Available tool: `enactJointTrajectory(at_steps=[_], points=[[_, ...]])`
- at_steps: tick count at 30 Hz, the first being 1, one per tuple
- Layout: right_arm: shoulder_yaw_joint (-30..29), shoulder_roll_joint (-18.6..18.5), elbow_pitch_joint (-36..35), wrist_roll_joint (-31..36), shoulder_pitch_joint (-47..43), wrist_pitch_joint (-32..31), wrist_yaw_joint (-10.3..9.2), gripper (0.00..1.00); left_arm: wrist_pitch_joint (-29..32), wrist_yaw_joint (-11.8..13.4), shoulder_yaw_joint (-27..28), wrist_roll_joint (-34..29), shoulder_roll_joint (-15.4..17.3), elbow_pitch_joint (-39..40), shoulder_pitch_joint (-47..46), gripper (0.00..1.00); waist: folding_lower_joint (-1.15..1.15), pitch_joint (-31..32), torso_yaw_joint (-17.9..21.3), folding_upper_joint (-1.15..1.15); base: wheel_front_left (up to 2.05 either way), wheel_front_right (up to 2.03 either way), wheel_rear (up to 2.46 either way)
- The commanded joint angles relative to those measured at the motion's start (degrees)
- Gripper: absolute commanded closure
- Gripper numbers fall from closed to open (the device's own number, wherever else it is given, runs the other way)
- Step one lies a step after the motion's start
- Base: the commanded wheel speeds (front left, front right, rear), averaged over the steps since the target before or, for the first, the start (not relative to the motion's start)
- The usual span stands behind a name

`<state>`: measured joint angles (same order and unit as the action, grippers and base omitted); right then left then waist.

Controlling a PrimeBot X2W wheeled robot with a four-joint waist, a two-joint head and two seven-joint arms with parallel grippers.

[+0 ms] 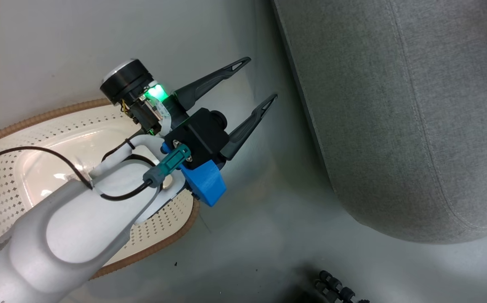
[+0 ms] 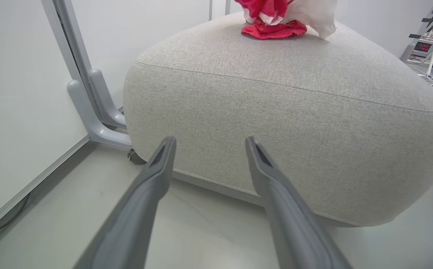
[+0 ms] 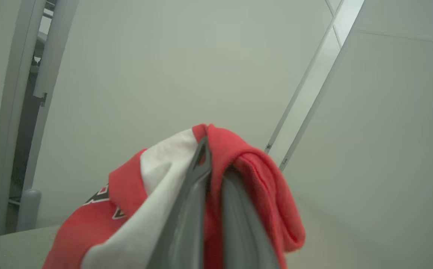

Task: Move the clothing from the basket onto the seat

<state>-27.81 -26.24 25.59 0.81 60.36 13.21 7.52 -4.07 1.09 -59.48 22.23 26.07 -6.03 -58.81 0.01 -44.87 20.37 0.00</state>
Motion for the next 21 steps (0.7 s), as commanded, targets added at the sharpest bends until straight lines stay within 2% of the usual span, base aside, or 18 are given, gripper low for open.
enactJointTrajectory(at_steps=[1,10,14,17,18,19,21], points=[[-0.32,1.31,1.37,0.97,-1.25,0.52,-0.07,1.0,0.24,0.2,0.0,-0.05,0.43,0.19,-0.42,0.0,-0.01,-0.5,-0.41,0.0,0.0,0.0,0.0],[-3.1,8.1,9.91,6.16,-4.78,1.51,-0.06,1.0,0.36,0.55,-0.26,0.16,1.53,0.35,-0.07,0.0,-0.01,-1.23,-0.78,0.0,0.0,0.0,0.0],[-3.2,9.82,12.46,6.97,-5.89,1.58,-0.06,1.0,0.53,0.57,-0.47,0.35,1.6,0.18,0.09,0.0,-0.01,-0.74,-0.69,0.0,0.0,0.0,0.0],[-3.35,9.72,13.88,7.13,-6.52,1.74,-0.07,1.0,0.37,0.57,-0.62,0.52,1.25,-0.07,-0.07,0.0,-0.01,-0.02,-0.87,0.0,0.0,0.0,0.0],[-3.63,9.51,14.35,6.69,-6.69,1.79,-0.07,0.67,0.27,0.64,-0.66,0.59,1.13,-0.12,-0.11,0.0,-0.01,0.29,-0.96,0.0,0.0,0.0,0.0],[-3.8,9.38,14.59,6.3,-6.86,1.84,-0.06,0.02,0.16,0.73,-0.63,0.64,1.08,-0.18,-0.12,0.0,-0.01,0.64,-1.01,0.0,0.0,0.0,0.0],[-4.24,9.79,14.44,5.33,-7.73,1.96,-0.07,0.0,-0.18,0.83,-0.74,0.8,0.78,-0.45,0.06,0.0,-0.01,1.56,-1.25,0.0,0.0,0.0,0.0]])
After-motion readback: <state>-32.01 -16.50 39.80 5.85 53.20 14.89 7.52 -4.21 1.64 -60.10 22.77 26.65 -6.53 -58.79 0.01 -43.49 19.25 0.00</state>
